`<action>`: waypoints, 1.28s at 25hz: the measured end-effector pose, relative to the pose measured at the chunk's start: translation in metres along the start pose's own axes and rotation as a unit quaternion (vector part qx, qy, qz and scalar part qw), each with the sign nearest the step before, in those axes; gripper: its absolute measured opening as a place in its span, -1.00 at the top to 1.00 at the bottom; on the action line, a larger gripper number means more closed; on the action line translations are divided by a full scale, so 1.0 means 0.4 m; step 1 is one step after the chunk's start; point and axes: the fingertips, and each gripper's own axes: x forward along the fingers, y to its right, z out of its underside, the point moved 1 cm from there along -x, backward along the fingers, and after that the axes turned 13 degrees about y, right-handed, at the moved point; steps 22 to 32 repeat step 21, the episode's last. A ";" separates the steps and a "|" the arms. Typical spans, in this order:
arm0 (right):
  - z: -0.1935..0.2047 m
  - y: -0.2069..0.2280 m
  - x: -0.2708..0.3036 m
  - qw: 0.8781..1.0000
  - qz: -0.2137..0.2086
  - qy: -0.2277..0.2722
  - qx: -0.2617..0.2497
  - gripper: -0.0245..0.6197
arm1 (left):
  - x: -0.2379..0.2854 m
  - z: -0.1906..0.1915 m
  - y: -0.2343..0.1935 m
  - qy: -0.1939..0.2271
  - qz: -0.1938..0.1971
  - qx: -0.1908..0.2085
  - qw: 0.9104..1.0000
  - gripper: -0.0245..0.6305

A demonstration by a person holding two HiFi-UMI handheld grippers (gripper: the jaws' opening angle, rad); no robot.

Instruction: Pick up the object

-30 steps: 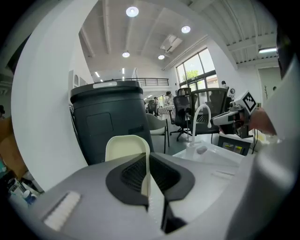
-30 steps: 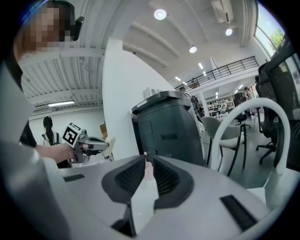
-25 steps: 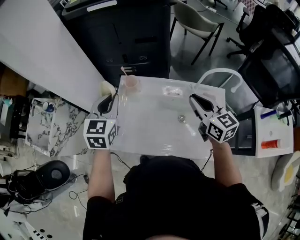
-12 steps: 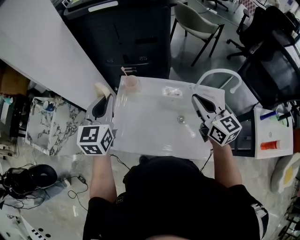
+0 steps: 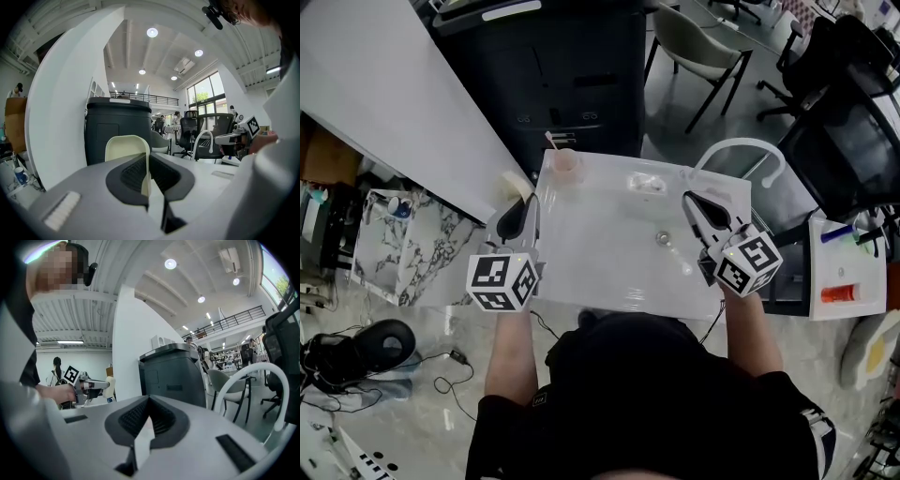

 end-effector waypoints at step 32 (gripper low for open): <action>0.007 -0.012 0.002 1.000 0.002 -0.006 0.001 0.89 | 0.000 0.001 -0.007 -0.008 0.003 -0.008 1.000 0.83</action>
